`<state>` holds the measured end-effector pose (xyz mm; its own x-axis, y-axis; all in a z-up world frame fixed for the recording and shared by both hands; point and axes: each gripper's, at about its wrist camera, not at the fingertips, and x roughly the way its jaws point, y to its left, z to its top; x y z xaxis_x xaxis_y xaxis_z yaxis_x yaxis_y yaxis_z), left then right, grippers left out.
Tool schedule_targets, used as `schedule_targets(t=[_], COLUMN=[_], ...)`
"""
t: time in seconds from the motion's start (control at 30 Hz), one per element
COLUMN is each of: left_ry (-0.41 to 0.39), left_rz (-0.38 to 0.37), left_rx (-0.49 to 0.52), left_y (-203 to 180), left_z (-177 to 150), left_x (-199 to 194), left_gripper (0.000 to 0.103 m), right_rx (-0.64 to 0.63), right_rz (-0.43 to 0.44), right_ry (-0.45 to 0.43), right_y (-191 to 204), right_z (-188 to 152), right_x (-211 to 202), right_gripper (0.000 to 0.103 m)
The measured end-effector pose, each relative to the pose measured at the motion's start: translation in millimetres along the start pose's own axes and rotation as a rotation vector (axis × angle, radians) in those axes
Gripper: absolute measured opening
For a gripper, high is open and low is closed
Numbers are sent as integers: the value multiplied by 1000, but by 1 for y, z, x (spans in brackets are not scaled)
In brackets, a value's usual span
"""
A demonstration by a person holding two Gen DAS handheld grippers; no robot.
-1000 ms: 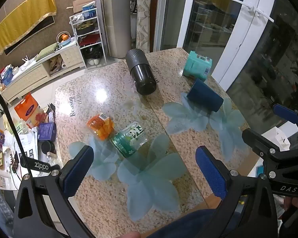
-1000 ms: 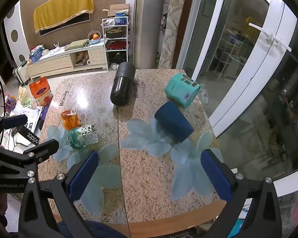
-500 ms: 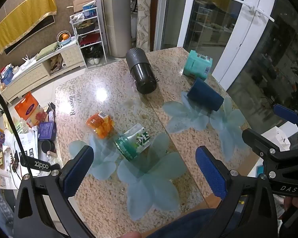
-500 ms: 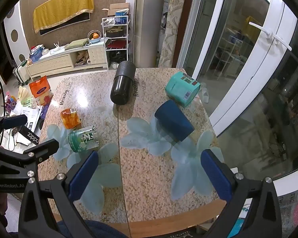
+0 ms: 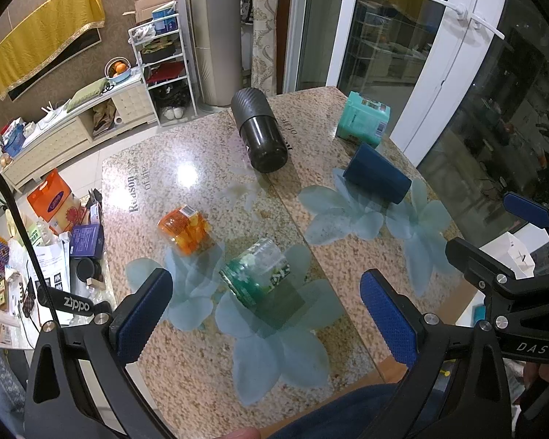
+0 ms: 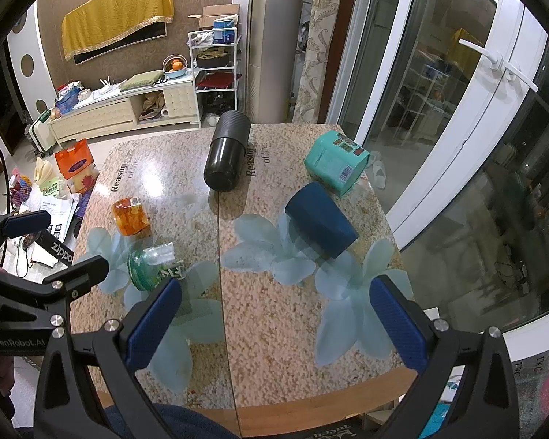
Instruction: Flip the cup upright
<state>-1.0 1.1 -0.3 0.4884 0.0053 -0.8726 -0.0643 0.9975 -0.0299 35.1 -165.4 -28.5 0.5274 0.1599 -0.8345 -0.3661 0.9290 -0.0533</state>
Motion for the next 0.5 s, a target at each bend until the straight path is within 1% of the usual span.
schedule_targets(t=[0.4, 0.5], left_ry=[0, 2], left_rz=[-2, -2], left_rx=[1, 1], left_y=[1, 1], left_z=[1, 0], left_x=[0, 0], left_gripper=[103, 103], right_rx=[-1, 0], right_rz=[1, 4], right_ry=[1, 6], right_y=[1, 0], right_z=[3, -1], right_x=[1, 2], right_gripper=[103, 103])
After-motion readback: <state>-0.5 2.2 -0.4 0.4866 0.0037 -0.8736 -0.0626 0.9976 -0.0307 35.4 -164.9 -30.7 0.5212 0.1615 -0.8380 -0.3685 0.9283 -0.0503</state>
